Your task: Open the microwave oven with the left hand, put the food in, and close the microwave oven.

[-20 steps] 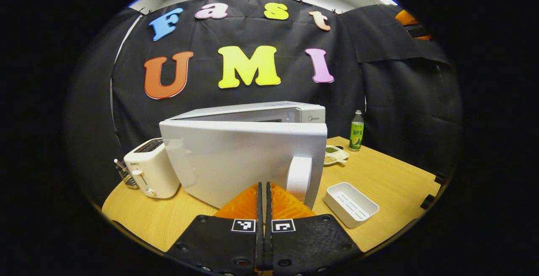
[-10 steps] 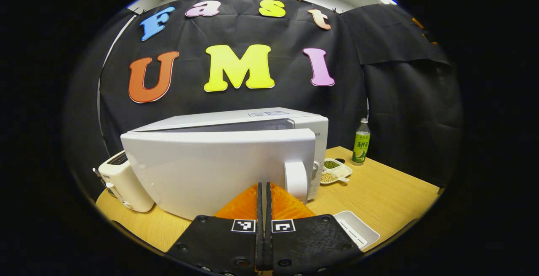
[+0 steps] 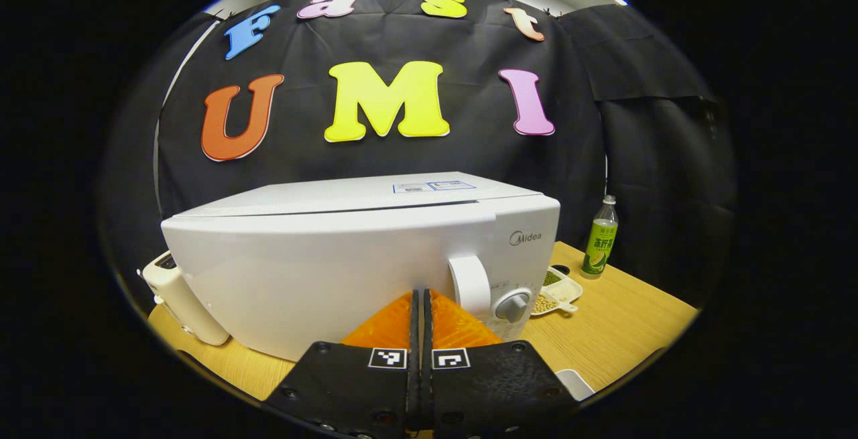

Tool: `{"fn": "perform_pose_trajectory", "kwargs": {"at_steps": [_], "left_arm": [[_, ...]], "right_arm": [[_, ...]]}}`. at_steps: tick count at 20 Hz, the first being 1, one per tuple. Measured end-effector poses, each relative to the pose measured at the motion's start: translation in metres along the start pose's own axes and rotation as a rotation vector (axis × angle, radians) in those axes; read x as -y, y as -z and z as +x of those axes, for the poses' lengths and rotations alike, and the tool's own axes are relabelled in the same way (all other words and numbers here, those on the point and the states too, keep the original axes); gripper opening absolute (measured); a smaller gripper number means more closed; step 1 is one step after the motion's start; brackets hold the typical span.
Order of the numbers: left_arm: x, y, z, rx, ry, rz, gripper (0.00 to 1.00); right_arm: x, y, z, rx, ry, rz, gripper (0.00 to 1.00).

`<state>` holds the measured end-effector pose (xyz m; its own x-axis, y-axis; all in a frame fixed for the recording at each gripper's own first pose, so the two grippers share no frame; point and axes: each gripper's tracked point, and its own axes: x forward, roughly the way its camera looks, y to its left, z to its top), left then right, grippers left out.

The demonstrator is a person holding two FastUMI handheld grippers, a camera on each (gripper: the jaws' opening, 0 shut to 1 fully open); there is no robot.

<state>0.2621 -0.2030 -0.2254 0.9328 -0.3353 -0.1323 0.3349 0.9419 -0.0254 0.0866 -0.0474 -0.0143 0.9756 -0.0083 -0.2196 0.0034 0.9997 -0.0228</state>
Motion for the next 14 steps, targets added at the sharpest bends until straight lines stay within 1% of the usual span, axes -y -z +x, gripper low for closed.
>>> {"fn": "perform_pose_trajectory", "kwargs": {"at_steps": [2, 3, 4, 5, 6, 7, 9, 10, 11, 12, 14], "left_arm": [[0.002, -0.001, 0.002, 0.006, -0.005, 0.009, 0.0], [0.001, -0.002, 0.003, 0.011, -0.01, 0.015, 0.0], [0.001, -0.002, 0.005, 0.008, -0.015, 0.012, 0.0], [0.0, -0.002, 0.008, 0.009, -0.018, 0.006, 0.0], [0.0, -0.002, 0.014, -0.01, -0.025, -0.007, 0.0], [0.0, -0.003, 0.012, -0.016, -0.029, -0.029, 0.0], [0.0, 0.0, 0.007, -0.027, -0.042, -0.023, 0.0], [-0.005, 0.003, 0.002, -0.041, -0.062, -0.015, 0.0], [-0.002, 0.006, -0.004, -0.051, -0.048, -0.021, 0.0], [-0.008, 0.01, -0.007, -0.066, -0.089, -0.011, 0.0], [-0.014, 0.018, -0.025, -0.092, -0.102, -0.007, 0.65]], "right_arm": [[0.001, 0.002, 0.002, -0.006, -0.004, 0.005, 0.92], [-0.001, 0.003, 0.003, -0.01, -0.008, 0.009, 1.0], [-0.001, 0.004, 0.004, -0.013, -0.01, 0.013, 1.0], [-0.001, 0.003, 0.004, -0.012, -0.013, 0.013, 0.92], [-0.002, 0.003, 0.005, -0.011, -0.014, 0.012, 1.0], [-0.004, 0.002, 0.005, -0.008, -0.018, 0.01, 0.92], [-0.006, 0.002, 0.006, -0.005, -0.025, 0.0, 0.92], [-0.008, 0.002, 0.006, -0.003, -0.031, -0.006, 1.0], [-0.01, 0.002, 0.006, 0.003, -0.038, -0.008, 0.92], [-0.011, 0.0, 0.006, 0.012, -0.045, -0.009, 0.92], [-0.013, 0.0, 0.008, 0.023, -0.067, -0.021, 0.92]]}}
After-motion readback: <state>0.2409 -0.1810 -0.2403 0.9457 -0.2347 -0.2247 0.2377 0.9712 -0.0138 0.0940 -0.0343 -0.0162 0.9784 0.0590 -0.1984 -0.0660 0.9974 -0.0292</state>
